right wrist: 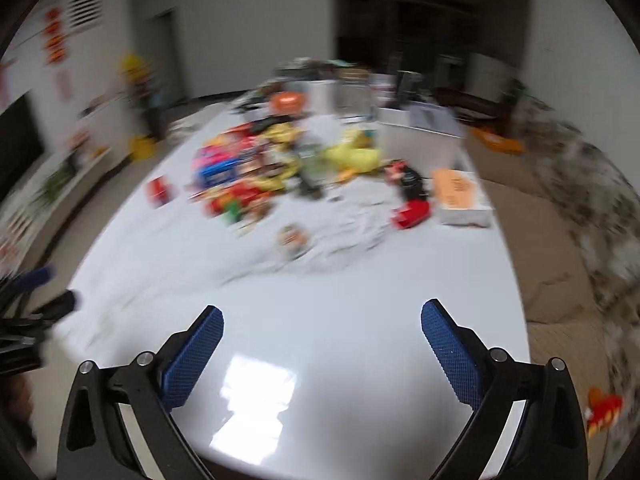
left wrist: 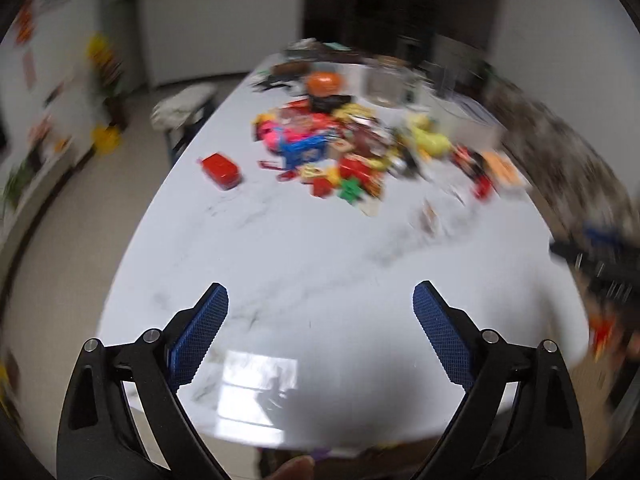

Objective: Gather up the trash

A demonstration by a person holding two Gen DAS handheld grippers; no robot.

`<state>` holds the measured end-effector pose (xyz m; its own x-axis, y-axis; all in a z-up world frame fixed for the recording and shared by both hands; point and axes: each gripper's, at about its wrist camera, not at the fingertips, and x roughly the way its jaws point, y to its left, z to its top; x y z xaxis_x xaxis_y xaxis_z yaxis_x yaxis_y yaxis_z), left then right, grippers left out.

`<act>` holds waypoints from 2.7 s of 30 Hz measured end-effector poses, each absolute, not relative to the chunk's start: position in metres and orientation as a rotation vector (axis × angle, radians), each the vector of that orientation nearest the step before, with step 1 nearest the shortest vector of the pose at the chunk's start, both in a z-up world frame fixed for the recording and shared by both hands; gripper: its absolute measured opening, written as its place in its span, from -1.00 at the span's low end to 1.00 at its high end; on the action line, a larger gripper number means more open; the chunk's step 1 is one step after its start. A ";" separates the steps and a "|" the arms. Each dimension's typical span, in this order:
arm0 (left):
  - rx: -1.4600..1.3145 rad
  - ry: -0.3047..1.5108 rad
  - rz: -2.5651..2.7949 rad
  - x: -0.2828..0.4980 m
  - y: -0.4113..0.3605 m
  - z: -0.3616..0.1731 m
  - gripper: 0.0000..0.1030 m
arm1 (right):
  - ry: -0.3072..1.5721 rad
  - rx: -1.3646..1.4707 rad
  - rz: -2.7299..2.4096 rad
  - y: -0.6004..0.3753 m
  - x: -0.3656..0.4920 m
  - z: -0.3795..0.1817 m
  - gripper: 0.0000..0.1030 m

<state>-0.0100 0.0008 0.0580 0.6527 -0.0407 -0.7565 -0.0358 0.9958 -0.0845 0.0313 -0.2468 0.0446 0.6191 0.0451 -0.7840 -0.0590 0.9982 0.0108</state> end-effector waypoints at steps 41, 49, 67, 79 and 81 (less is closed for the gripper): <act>0.032 0.979 0.118 0.080 -0.015 -0.007 0.78 | 0.962 -0.031 -0.002 -0.211 0.095 -0.006 0.90; 0.016 0.983 0.119 0.081 -0.014 -0.006 0.78 | 0.964 -0.034 0.001 -0.209 0.094 -0.006 0.90; 0.014 0.983 0.119 0.083 -0.011 -0.010 0.78 | 0.971 -0.029 -0.007 -0.208 0.094 -0.008 0.90; 0.012 0.982 0.128 0.083 -0.007 -0.010 0.78 | 0.969 -0.029 -0.004 -0.207 0.096 -0.006 0.90; 0.012 0.982 0.126 0.083 -0.007 -0.010 0.78 | 0.969 -0.034 -0.002 -0.207 0.095 -0.006 0.90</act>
<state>0.0826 -0.0073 -0.0098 0.5488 0.1123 -0.8284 -0.1010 0.9926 0.0676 0.0953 -0.2066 -0.0064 0.5658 -0.0166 -0.8244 -0.0137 0.9995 -0.0295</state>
